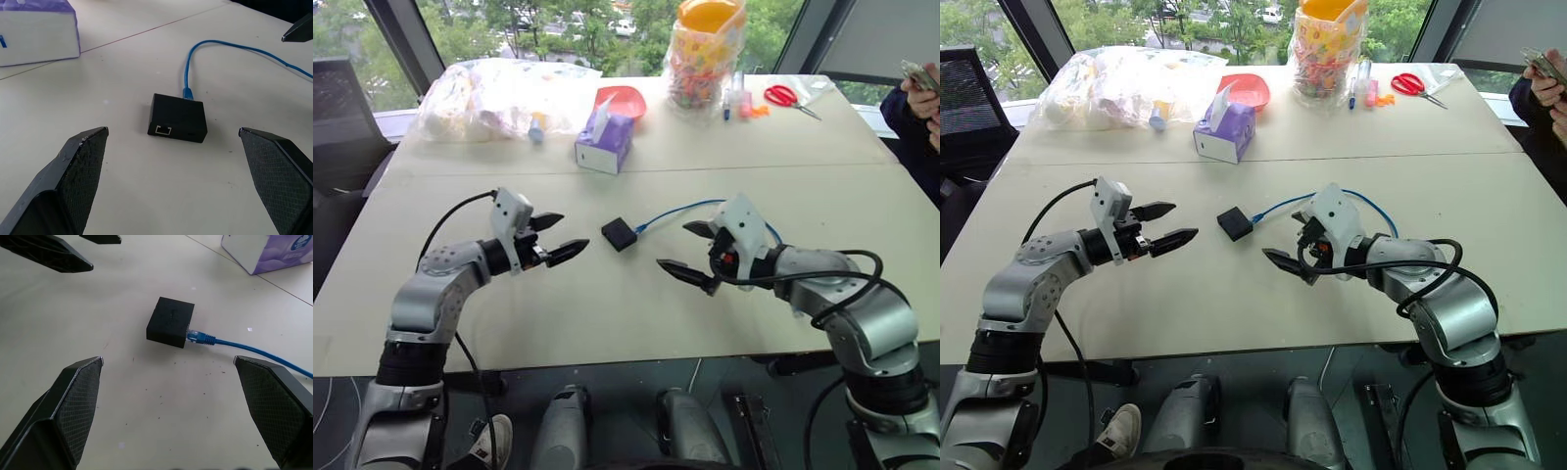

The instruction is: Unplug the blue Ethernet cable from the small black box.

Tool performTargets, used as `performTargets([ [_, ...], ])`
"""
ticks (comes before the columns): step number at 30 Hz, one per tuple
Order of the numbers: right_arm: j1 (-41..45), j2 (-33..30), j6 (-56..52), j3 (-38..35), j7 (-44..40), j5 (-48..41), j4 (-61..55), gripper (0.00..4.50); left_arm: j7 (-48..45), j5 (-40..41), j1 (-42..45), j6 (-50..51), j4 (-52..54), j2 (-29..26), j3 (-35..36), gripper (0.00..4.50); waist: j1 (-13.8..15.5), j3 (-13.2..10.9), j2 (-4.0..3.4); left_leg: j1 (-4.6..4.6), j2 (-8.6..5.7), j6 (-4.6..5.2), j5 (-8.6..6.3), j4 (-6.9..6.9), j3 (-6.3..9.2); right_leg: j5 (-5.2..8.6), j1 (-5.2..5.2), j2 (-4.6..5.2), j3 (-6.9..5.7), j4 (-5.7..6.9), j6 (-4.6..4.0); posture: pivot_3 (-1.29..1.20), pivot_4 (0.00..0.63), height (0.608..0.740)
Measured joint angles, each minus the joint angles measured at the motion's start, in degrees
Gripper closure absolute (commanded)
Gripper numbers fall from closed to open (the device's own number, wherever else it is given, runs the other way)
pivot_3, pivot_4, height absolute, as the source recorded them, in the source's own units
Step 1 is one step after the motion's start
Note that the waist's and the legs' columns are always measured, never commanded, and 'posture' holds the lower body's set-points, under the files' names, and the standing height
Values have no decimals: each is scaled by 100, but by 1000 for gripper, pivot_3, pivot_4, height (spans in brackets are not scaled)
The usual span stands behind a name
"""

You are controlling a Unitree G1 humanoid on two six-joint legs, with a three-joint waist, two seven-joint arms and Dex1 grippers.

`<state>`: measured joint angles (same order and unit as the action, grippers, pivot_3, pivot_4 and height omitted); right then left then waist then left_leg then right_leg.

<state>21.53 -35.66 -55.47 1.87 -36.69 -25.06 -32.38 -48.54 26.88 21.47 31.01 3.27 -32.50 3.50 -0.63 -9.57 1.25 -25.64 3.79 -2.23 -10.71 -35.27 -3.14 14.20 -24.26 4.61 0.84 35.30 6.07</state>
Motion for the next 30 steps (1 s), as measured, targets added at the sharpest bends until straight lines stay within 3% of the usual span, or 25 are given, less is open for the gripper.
performTargets([
  [11,357,-627,472,12,-471,39,461,0,-1,9,91,-1,-45,112,-5,54,-2,-1,1,1,0,1,1,-3,0,0,0,-3,0,6,1,0,150,735],
  [22,1016,-716,1194,455,-1029,377,1373,0,-303,9,92,7,-109,-95,-3,54,-1,-1,1,1,0,1,1,-7,-1,-1,-1,-5,1,12,2,0,150,735],
  [26,1420,-705,1568,802,-1381,618,1973,0,-394,7,81,1,-106,-131,0,54,-5,-1,1,2,0,1,1,-10,-1,-1,-1,-5,1,17,2,0,150,735],
  [30,2539,-567,2279,1448,-2145,1126,3576,0,-380,4,129,-8,-105,-104,-7,54,-31,-4,-3,5,1,2,1,-23,-6,-1,-5,-6,5,36,3,0,150,735],
])
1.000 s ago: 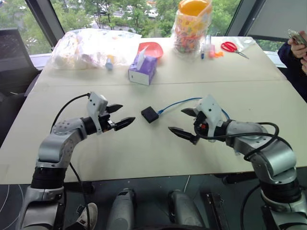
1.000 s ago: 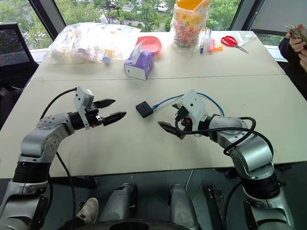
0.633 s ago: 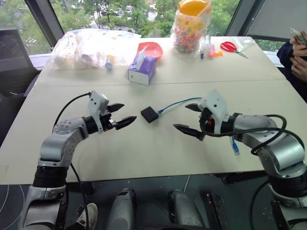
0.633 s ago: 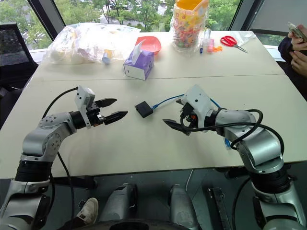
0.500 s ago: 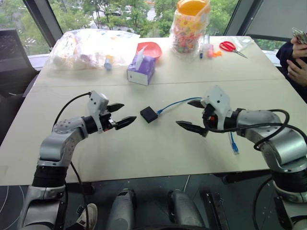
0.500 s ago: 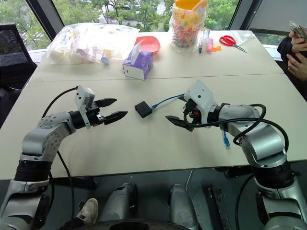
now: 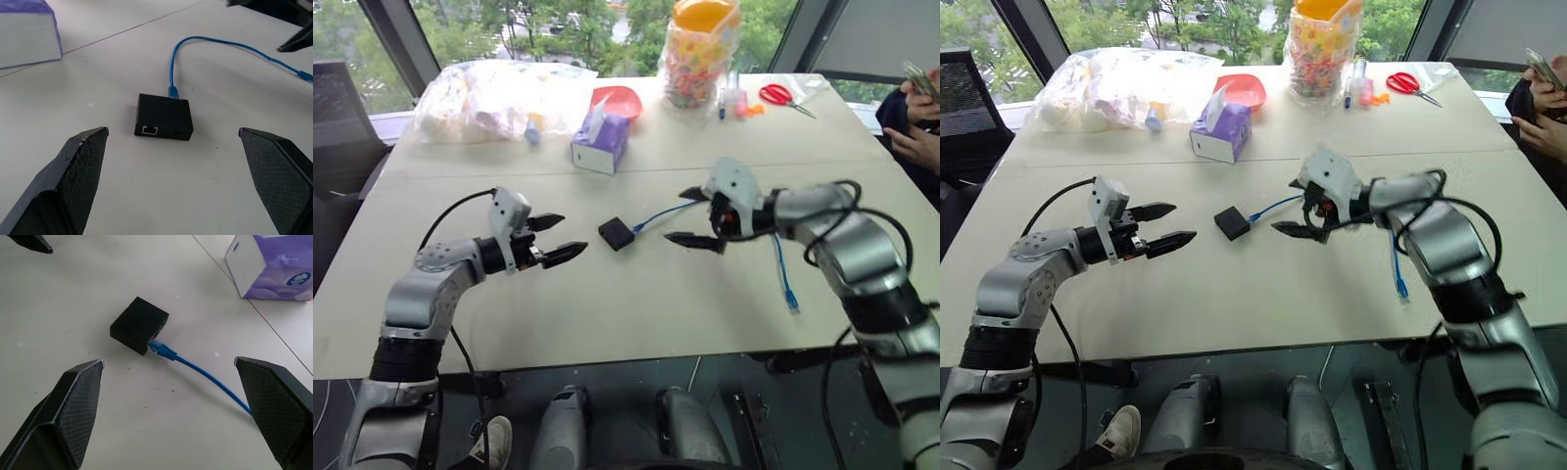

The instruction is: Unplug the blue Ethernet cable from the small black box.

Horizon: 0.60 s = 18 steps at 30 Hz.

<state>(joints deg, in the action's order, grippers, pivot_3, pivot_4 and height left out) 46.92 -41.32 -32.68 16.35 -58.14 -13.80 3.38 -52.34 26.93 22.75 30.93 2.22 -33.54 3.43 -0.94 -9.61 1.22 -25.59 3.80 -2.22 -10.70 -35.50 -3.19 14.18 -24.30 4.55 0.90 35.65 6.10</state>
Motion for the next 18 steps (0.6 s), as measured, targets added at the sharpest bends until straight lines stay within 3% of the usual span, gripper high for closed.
performTargets([
  [5,714,302,733,412,-825,438,1396,0,42,-3,2,0,5,6,18,54,29,0,0,0,-1,-1,0,-3,1,9,-6,0,0,38,16,0,150,735],
  [9,1565,946,1461,785,-1221,956,3160,0,151,-5,-16,0,86,54,13,54,-12,-5,-6,2,0,-1,0,-9,1,0,-14,-2,0,54,33,0,150,735],
  [18,2551,1964,2668,923,-1295,1881,5961,0,399,10,-191,95,410,52,35,54,0,-7,-9,0,0,-2,0,-9,2,-2,-14,-3,0,57,37,0,150,735],
])
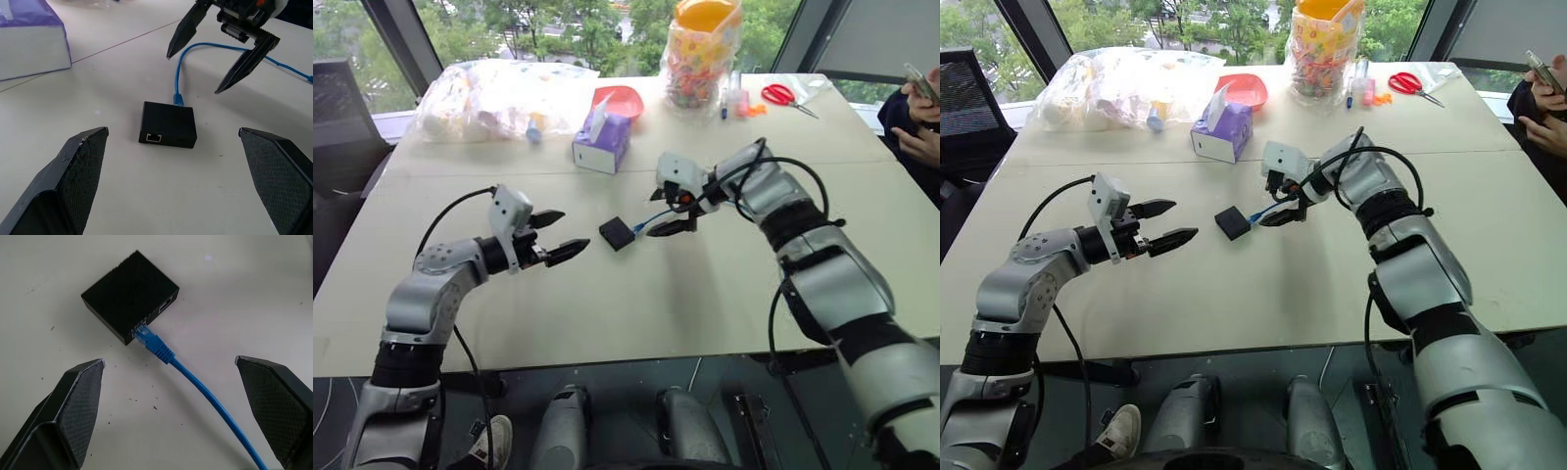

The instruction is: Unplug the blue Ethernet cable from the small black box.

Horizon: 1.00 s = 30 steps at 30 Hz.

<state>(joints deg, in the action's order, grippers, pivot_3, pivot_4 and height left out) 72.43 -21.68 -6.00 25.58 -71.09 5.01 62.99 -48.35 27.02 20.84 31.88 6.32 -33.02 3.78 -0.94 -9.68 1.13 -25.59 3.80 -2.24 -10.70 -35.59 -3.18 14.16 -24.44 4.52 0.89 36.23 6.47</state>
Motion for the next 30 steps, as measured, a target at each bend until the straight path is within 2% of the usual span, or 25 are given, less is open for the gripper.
performTargets([
  [9,333,601,75,-141,519,628,1286,0,305,124,-288,199,572,-51,182,54,-20,-1,-1,3,0,-1,0,3,0,-1,0,0,0,2,2,0,150,735],
  [14,490,898,-620,-590,615,603,1437,0,485,196,-456,325,812,-62,268,54,-23,-1,-1,4,0,-2,0,4,1,-1,0,0,0,4,2,0,150,735],
  [17,492,959,-859,-778,608,606,1460,841,558,236,-525,398,925,-89,311,0,-21,-1,-1,4,0,-2,0,3,1,-1,1,0,0,4,2,0,150,735],
  [24,474,1005,-932,-803,275,785,1436,4434,646,248,-535,433,964,-117,389,0,-21,0,-2,6,0,-3,0,3,1,-2,2,0,0,4,2,0,150,735],
  [30,213,844,-671,-782,-66,880,1063,4434,622,249,-240,430,854,-51,349,0,-7,0,-1,7,-1,-3,0,2,1,-2,6,0,0,4,3,0,150,735],
])
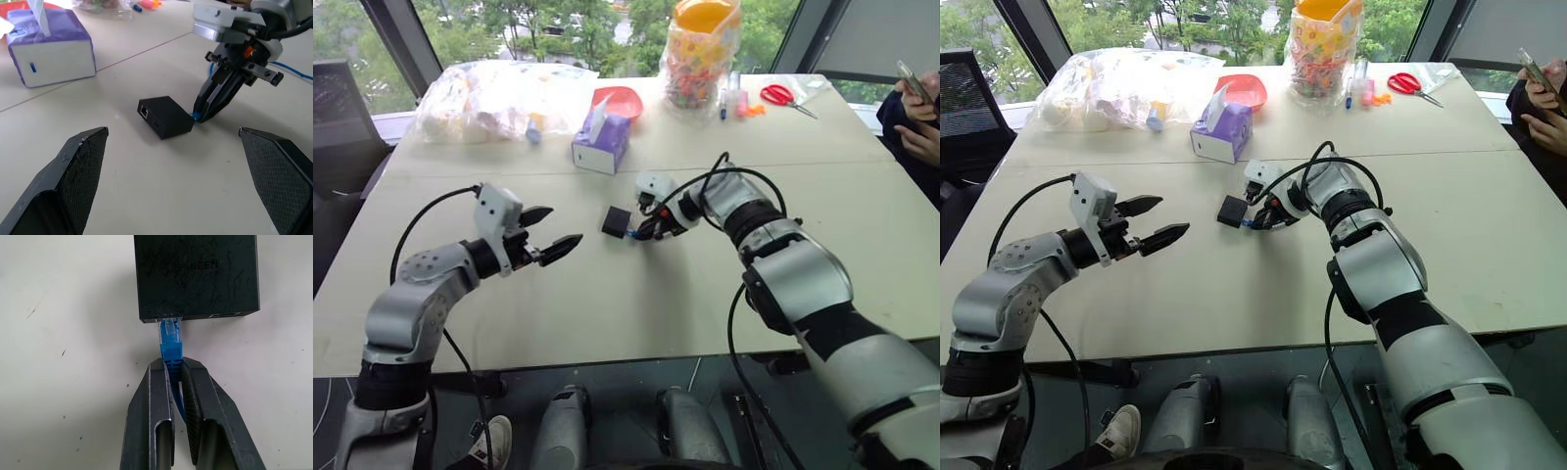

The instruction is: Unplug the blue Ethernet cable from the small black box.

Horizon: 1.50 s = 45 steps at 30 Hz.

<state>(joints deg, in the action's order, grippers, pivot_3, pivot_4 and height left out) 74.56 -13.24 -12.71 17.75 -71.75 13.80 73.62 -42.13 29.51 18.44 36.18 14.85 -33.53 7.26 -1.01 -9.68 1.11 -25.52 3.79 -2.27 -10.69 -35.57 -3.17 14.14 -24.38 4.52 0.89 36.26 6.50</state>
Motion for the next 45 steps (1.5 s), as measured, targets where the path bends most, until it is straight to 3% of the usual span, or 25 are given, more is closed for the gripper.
performTargets([
  [5,-797,-552,463,-33,155,-20,-1535,4434,-62,96,209,125,-246,101,-123,0,19,-1,0,-2,-1,-1,0,-2,1,0,-1,0,0,0,1,0,150,735],
  [10,-2489,-1534,1055,-85,1419,615,-5031,4434,-223,419,595,506,-651,198,-146,0,33,0,0,-3,-1,-3,1,0,4,5,-4,0,0,3,9,0,150,735],
  [15,-3668,-1816,742,-82,1917,1074,-7285,4434,-578,782,1165,893,-1107,195,-150,0,-5,0,0,6,0,-11,7,-2,5,5,-4,-3,1,9,9,0,150,735],
  [28,-3933,-1785,338,358,2017,1403,-8779,4434,-1126,1371,1521,1627,-1401,103,-153,0,27,-1,2,3,-1,-12,8,-29,12,19,10,-3,2,9,-15,0,150,735],
  [31,-3938,-1786,337,425,1962,1401,-8928,4500,-1140,1388,1520,1633,-1401,100,-153,830,30,-1,2,2,-1,-12,8,-31,13,19,11,-3,2,9,-16,0,150,735],
  [34,-3938,-1789,336,425,1938,1398,-8961,4500,-1156,1443,1503,1693,-1399,97,-152,2108,30,-1,2,2,-1,-12,8,-34,14,19,13,-3,1,9,-16,0,150,735],
  [40,-3938,-1791,263,427,1839,1398,-9061,4500,-1277,1485,1379,1729,-1376,13,-164,4070,30,-2,3,2,-1,-12,8,-33,15,20,13,-3,1,9,-17,0,150,735],
  [45,-3938,-1754,12,398,1741,1223,-9117,4500,-1356,1462,1379,1683,-1376,-44,-210,4081,33,-2,4,2,-1,-12,8,-38,15,20,16,-3,1,9,-18,0,150,735],
])
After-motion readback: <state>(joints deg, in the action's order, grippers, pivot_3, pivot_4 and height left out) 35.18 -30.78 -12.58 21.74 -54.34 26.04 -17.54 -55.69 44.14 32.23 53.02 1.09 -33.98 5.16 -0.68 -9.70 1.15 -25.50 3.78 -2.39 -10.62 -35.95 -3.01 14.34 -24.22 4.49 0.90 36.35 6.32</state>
